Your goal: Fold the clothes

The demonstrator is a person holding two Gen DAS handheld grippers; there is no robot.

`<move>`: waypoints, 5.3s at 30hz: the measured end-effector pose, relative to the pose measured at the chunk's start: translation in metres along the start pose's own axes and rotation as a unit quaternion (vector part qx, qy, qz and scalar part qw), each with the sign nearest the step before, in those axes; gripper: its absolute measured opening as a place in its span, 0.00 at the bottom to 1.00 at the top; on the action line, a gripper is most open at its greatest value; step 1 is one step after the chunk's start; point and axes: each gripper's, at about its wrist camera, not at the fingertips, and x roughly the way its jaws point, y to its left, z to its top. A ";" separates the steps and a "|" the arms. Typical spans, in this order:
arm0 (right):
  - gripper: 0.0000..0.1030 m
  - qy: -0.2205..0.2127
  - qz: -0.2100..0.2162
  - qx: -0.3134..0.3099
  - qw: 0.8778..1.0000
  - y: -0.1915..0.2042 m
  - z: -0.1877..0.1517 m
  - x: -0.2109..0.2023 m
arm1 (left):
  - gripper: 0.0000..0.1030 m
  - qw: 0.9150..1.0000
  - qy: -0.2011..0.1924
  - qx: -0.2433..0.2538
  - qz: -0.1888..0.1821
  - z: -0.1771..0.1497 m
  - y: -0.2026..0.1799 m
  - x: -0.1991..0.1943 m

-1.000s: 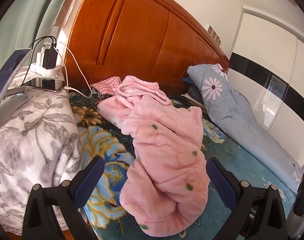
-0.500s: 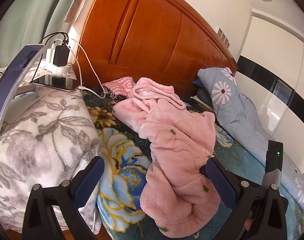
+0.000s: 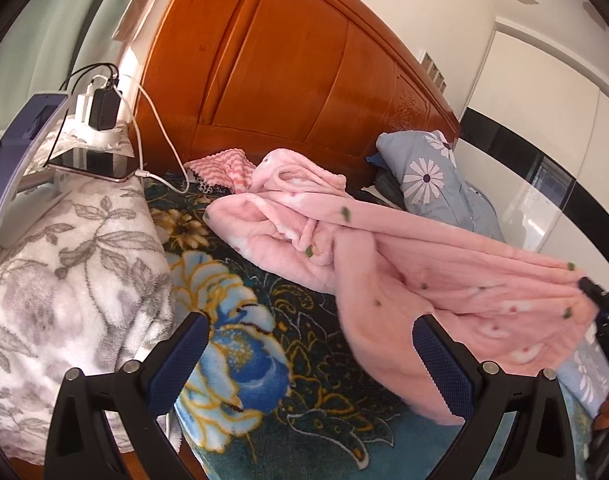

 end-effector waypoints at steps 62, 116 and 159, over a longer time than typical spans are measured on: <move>0.68 0.042 -0.488 -0.010 0.872 -0.163 -0.055 -0.370 | 0.63 0.936 0.245 0.237 -0.094 -0.085 -0.239 0.086; 0.68 0.201 -0.337 0.031 0.919 -0.124 -0.160 -0.203 | 0.07 0.979 0.162 0.122 -0.018 -0.058 -0.042 0.080; 0.06 0.003 -0.146 0.206 0.968 -0.228 -0.090 -0.215 | 0.07 0.954 0.261 0.081 -0.119 -0.065 -0.176 0.098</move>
